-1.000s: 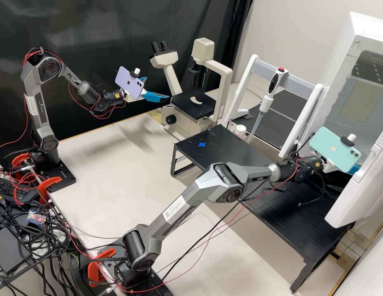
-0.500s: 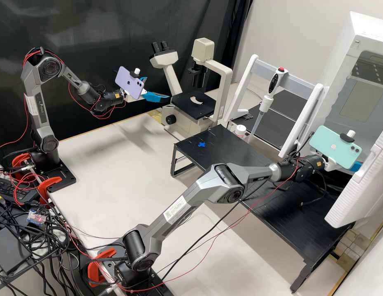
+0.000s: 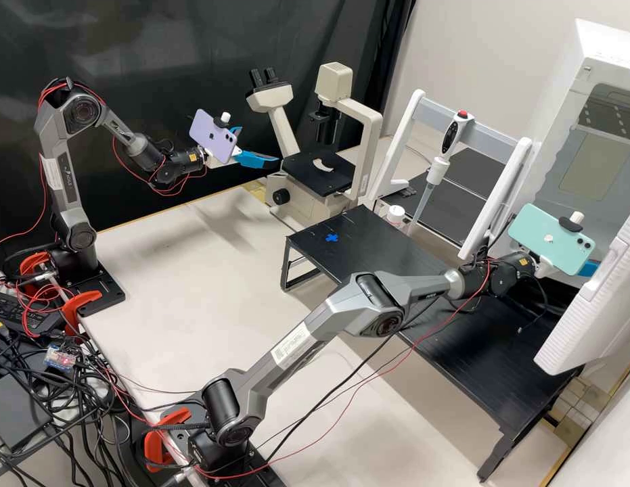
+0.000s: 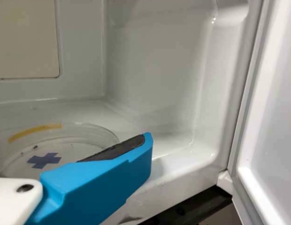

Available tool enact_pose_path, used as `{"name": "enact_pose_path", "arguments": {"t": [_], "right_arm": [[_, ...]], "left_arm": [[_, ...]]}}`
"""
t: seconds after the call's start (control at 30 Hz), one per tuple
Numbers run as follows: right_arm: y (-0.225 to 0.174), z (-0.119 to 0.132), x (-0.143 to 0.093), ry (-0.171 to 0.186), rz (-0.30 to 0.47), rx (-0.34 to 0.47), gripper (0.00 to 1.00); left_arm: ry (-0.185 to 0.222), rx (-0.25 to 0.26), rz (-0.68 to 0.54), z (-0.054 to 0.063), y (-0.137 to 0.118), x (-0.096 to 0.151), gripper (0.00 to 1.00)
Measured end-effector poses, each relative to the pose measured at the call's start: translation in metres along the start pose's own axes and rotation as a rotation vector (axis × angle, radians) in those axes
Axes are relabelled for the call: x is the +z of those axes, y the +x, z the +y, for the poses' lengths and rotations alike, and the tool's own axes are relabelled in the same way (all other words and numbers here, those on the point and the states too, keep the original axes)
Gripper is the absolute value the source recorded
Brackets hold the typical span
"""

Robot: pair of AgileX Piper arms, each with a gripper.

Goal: Move the petri dish to the microscope

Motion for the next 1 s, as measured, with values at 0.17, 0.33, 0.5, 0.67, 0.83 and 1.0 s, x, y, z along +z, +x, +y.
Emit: {"name": "enact_pose_path", "arguments": {"t": [0.17, 0.33, 0.5, 0.67, 0.83, 1.0], "right_arm": [[0.001, -0.003, 0.003, 0.005, -0.003, -0.004, 1.00], [0.001, -0.003, 0.002, -0.017, -0.002, -0.010, 1.00], [0.001, -0.001, 0.005, -0.024, -0.006, -0.006, 1.00], [0.000, 0.004, 0.010, -0.005, -0.016, 0.003, 1.00], [-0.002, 0.007, 0.014, 0.005, -0.022, 0.006, 1.00], [-0.006, 0.012, 0.015, 0.006, -0.030, 0.006, 1.00]], "left_arm": [[0.000, 0.000, 0.000, 0.000, 0.000, 0.000, 1.00], [0.000, 0.000, 0.000, 0.000, 0.000, 0.000, 1.00], [0.000, 0.000, 0.000, 0.000, 0.000, 0.000, 1.00], [0.000, 0.000, 0.000, 0.000, 0.000, 0.000, 1.00], [0.000, 0.000, 0.000, 0.000, 0.000, 0.000, 1.00], [0.000, 0.000, 0.000, 0.000, 0.000, 0.000, 1.00]]}}
